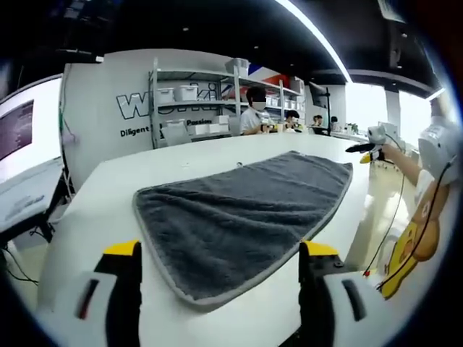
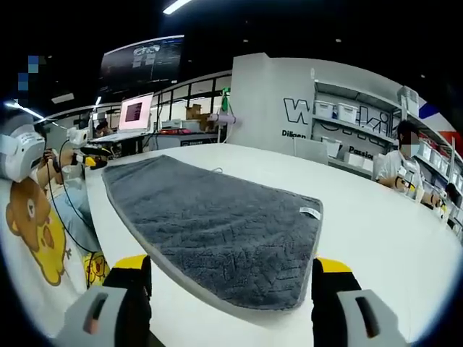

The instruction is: Fold the towel on the table until its edges align and the towel forms a compact rectangular stack.

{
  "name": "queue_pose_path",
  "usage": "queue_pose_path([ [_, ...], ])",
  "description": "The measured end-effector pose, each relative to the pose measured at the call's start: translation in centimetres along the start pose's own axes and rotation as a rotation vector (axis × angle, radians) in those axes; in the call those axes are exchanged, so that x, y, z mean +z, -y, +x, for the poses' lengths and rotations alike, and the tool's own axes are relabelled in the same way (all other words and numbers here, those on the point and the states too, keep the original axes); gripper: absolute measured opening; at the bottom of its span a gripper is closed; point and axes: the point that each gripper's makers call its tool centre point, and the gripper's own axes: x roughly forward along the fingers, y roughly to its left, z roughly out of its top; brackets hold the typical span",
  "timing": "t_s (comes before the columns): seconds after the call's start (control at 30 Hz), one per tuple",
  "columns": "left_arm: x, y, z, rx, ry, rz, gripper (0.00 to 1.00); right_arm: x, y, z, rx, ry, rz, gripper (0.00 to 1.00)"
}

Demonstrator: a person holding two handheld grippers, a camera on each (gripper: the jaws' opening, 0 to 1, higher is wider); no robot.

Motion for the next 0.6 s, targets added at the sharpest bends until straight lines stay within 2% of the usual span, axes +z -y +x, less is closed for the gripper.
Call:
queue_pose_path([
  [0.27,-0.3,0.2,-0.1,-0.008,-0.006,0.006,0.99,-0.1,-0.1,0.0,0.004,-0.003,0.008,0.99],
  [0.43,-0.5,-0.1,0.0,0.005,-0.01,0.02,0.99,-0.4,0.5,0.0,-0.019,-0.022,-0.022,0.99],
  [0.6,-0.8,-1.0,-0.1,0.018,-0.031,0.115,0.99,-0.7,1.3,-0.4,-0.019,-0.048,-0.082,0.94],
])
